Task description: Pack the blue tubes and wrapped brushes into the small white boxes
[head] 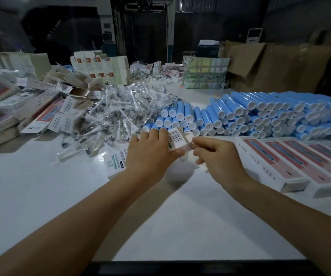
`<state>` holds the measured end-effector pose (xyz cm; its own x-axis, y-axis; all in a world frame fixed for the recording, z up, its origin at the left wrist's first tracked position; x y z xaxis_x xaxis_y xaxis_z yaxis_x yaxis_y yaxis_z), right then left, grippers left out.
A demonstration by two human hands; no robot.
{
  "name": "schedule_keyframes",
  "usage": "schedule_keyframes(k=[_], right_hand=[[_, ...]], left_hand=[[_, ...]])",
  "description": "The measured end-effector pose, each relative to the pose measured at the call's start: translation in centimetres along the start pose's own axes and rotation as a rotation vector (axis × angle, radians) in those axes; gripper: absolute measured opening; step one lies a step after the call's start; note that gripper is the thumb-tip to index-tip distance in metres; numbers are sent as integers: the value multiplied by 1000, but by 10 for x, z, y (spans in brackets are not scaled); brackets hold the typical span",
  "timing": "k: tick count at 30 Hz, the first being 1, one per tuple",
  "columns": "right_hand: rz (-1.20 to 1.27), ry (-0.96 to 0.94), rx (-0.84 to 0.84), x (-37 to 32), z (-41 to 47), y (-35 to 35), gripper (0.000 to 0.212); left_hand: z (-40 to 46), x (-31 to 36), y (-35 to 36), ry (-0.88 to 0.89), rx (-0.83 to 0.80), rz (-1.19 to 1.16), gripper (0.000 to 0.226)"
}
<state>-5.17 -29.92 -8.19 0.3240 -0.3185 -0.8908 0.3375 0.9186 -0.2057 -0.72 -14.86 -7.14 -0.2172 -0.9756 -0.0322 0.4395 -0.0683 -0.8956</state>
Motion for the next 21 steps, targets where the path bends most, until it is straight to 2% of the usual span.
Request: schedule_keyframes(k=[3, 6, 9, 16, 18, 21], right_hand=[[-35, -59, 13, -4, 0, 0, 33], [-76, -100, -57, -5, -4, 5, 43], [-9, -20, -64, 2, -4, 5, 40], [-21, 57, -83, 3, 1, 2, 63], [-18, 78, -88, 5, 1, 2, 59], [-6, 86, -84, 4, -1, 4, 39]], left_hand=[[-2, 4, -3, 1, 12, 0, 81], [-7, 11, -5, 33, 20, 22, 87], [-9, 11, -4, 58, 16, 37, 84], [-13, 17, -3, 109, 37, 81, 80], [-16, 23, -2, 145, 47, 105, 79], [-18, 27, -2, 160, 45, 121, 80]])
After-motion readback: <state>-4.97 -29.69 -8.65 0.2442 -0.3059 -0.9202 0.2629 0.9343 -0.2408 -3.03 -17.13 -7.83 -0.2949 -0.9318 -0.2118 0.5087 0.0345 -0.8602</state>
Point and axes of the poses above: each hand's wrist, its own z-axis towards the middle knuckle, its own y-axis out of the palm, x = y × z, the point moved 6 cm from there along z, towards the middle knuckle, and after that the axes turned 8 degrees about -y, right-handed, at the moved point
